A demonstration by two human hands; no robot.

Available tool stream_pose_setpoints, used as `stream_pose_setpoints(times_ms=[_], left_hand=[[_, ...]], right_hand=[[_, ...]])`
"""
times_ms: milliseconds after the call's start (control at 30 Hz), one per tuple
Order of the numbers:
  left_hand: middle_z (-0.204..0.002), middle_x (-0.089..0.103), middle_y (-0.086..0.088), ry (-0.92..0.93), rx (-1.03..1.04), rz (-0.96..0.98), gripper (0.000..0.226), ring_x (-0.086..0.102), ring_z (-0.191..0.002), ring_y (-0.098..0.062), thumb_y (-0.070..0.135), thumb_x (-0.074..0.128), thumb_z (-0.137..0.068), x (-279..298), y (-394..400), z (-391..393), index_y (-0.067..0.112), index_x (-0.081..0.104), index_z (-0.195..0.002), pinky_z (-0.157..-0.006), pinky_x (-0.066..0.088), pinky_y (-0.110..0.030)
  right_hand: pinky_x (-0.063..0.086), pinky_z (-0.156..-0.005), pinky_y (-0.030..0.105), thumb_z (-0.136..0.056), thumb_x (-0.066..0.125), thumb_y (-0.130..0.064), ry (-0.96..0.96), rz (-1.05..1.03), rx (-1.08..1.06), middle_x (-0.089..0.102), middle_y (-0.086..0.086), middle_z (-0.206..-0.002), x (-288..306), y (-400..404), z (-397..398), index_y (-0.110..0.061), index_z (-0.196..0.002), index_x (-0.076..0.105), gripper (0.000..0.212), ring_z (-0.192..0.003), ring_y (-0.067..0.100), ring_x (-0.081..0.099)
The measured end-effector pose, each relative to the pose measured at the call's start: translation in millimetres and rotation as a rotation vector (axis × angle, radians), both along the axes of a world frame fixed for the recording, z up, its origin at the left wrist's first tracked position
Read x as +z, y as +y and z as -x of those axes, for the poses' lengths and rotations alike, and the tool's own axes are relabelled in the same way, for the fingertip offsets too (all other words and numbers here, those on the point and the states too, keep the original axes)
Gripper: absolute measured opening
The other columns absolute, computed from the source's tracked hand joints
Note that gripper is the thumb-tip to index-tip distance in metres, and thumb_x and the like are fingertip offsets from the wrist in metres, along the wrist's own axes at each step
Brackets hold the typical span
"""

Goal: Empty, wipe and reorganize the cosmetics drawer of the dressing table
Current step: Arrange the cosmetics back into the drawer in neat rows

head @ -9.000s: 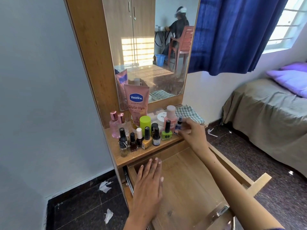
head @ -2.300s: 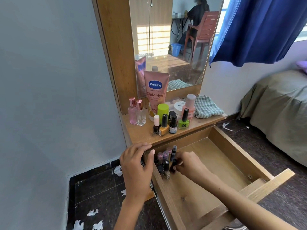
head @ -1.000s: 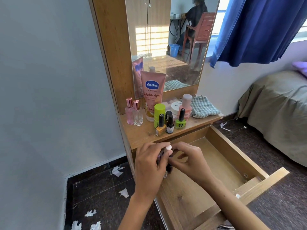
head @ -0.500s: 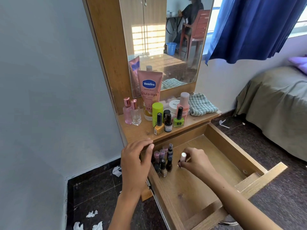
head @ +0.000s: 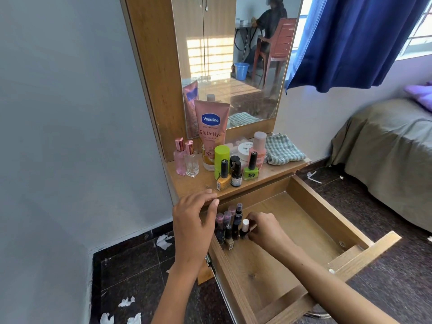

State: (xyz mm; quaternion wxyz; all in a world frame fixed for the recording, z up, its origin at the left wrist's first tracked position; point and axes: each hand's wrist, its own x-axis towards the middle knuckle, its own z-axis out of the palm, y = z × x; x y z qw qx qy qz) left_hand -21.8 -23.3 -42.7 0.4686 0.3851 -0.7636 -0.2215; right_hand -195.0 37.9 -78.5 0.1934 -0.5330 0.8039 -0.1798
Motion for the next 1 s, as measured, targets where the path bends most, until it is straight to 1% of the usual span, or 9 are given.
stream_pose_setpoints(times_ms=[167,267,400,500,567,633,767,867,1000], left_hand=[[-0.113,0.064,0.017,0.004,0.000,0.009,0.026,0.053,-0.111,-0.003,0.031,0.061,-0.092,3.2,-5.0,8.1,0.024,0.066,-0.116,-0.098,0.038,-0.028],[-0.123,0.061,0.010,-0.019,0.055,0.039,0.039,0.050,-0.117,-0.007,0.032,0.060,-0.092,8.8,-10.7,17.1,0.022,0.057,-0.130,-0.100,0.037,-0.027],[-0.132,0.054,0.001,-0.130,0.110,0.106,0.059,0.044,-0.125,-0.015,0.041,0.061,-0.090,17.5,-20.7,31.4,0.021,0.040,-0.143,-0.106,0.025,-0.026],[-0.118,0.059,0.001,-0.184,0.144,0.109,0.057,0.049,-0.113,-0.017,0.045,0.068,-0.083,17.1,-27.1,38.6,0.021,0.051,-0.132,-0.097,0.031,-0.025],[-0.102,0.061,0.004,-0.209,0.168,0.103,0.040,0.052,-0.099,-0.017,0.043,0.073,-0.078,14.1,-28.2,41.7,0.021,0.061,-0.110,-0.082,0.033,-0.024],[-0.091,0.062,0.006,-0.201,0.180,0.088,0.026,0.051,-0.089,-0.016,0.036,0.076,-0.077,11.1,-27.4,44.8,0.021,0.063,-0.095,-0.074,0.028,-0.025],[-0.084,0.064,0.009,-0.148,0.156,0.056,0.013,0.054,-0.082,-0.013,0.025,0.073,-0.082,8.5,-24.0,42.9,0.020,0.064,-0.090,-0.074,0.029,-0.027],[-0.082,0.064,0.013,-0.138,0.119,0.071,0.009,0.053,-0.081,-0.011,0.025,0.071,-0.083,8.4,-14.9,31.6,0.022,0.065,-0.089,-0.077,0.027,-0.025],[-0.082,0.059,0.022,-0.097,0.006,0.079,0.011,0.051,-0.082,-0.002,0.031,0.071,-0.082,3.8,6.7,10.3,0.028,0.062,-0.087,-0.079,0.027,-0.018]], right_hand=[[0.055,-0.075,0.030,-0.081,0.070,-0.014,0.017,0.067,-0.077,0.069,-0.008,-0.100,8.0,7.9,5.5,-0.023,-0.103,0.067,0.024,-0.090,0.011,0.065],[0.057,-0.074,0.034,-0.083,0.067,-0.010,-0.058,0.245,-0.125,0.069,-0.010,-0.090,13.4,14.5,5.6,-0.021,-0.099,0.068,0.020,-0.078,0.008,0.066],[0.057,-0.073,0.032,-0.082,0.065,-0.006,-0.084,0.368,-0.172,0.070,-0.010,-0.085,16.5,17.1,6.5,-0.019,-0.094,0.071,0.018,-0.076,0.006,0.065],[0.057,-0.073,0.033,-0.082,0.065,-0.005,-0.109,0.421,-0.185,0.071,-0.008,-0.085,16.7,16.9,6.9,-0.020,-0.091,0.070,0.018,-0.076,0.008,0.067],[0.058,-0.073,0.034,-0.082,0.064,-0.004,-0.125,0.447,-0.161,0.071,-0.008,-0.085,16.6,17.2,6.1,-0.019,-0.091,0.070,0.019,-0.076,0.008,0.067],[0.058,-0.073,0.034,-0.083,0.064,-0.004,-0.140,0.471,-0.135,0.071,-0.008,-0.085,16.8,17.1,5.1,-0.018,-0.093,0.070,0.019,-0.077,0.007,0.067],[0.058,-0.069,0.028,-0.085,0.067,-0.007,-0.152,0.551,-0.093,0.070,-0.013,-0.084,18.5,16.8,4.7,-0.021,-0.093,0.070,0.016,-0.075,0.003,0.067],[0.053,-0.063,0.018,-0.085,0.072,-0.020,-0.229,0.672,-0.048,0.070,-0.015,-0.084,24.2,16.8,1.3,-0.025,-0.095,0.069,0.011,-0.075,0.003,0.067],[0.049,-0.061,0.011,-0.081,0.071,-0.044,-0.240,0.691,0.112,0.066,-0.016,-0.103,39.3,15.9,-5.1,-0.025,-0.119,0.060,0.044,-0.080,0.004,0.065]])
